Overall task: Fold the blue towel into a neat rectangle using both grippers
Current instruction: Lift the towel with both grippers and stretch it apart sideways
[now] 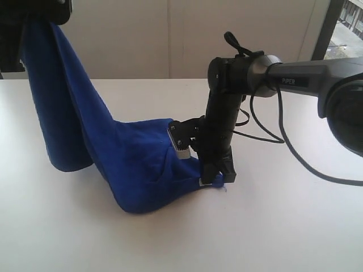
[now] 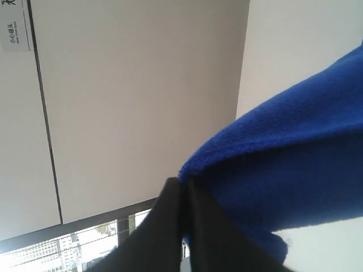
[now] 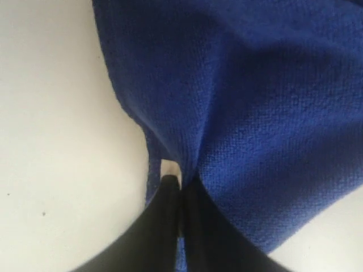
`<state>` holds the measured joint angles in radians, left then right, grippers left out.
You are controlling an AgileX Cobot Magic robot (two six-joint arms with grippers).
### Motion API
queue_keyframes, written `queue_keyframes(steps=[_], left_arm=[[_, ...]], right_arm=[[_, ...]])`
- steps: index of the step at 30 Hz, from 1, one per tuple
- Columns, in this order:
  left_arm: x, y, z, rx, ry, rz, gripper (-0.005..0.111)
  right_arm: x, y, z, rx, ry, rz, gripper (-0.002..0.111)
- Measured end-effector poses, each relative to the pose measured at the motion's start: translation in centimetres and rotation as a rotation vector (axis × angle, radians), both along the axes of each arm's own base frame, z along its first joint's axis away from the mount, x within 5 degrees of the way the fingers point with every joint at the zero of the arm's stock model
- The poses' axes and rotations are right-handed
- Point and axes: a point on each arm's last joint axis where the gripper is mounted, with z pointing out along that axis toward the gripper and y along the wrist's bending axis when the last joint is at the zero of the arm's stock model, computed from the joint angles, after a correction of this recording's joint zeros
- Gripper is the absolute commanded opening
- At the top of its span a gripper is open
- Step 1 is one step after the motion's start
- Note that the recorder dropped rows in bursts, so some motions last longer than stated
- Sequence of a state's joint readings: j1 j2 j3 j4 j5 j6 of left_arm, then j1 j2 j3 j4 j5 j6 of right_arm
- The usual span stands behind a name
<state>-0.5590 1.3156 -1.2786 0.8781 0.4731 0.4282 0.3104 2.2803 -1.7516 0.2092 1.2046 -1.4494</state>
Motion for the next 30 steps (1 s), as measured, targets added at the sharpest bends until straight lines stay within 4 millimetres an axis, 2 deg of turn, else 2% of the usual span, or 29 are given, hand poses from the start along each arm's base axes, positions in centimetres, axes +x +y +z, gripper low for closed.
queue_keyframes(steps=[5,9,14,18,21,24,26,30], left_arm=[[0.0,0.3,-0.1,0.032,0.006,0.024,0.000],[0.0,0.7,-0.1,0.067,0.012,0.051,0.000],[-0.2,1.3,-0.3,0.111,0.037,0.104,0.000],[-0.7,1.8,0.1,0.115,0.040,0.132,0.000],[-1.5,2.4,0.8,0.105,0.027,0.149,0.000],[-3.2,3.8,2.0,0.082,0.026,0.202,0.000],[-4.1,4.2,2.1,0.031,0.063,0.215,0.000],[-5.0,4.4,1.9,0.021,0.135,0.205,0.000]], right_arm=[[-0.1,-0.2,2.0,-0.010,-0.045,-0.001,0.000],[-0.3,-0.9,5.1,-0.052,-0.113,-0.093,0.000],[-0.7,-2.2,9.3,-0.136,-0.225,-0.308,0.000],[-1.7,-3.0,13.1,-0.132,-0.313,-0.406,0.000],[-3.1,-3.5,16.7,-0.090,-0.389,-0.447,0.000],[-5.7,-4.9,22.1,-0.028,-0.507,-0.525,0.000],[-7.3,-5.8,24.8,-0.011,-0.578,-0.555,0.000],[-9.9,-7.0,28.4,0.009,-0.687,-0.607,0.000]])
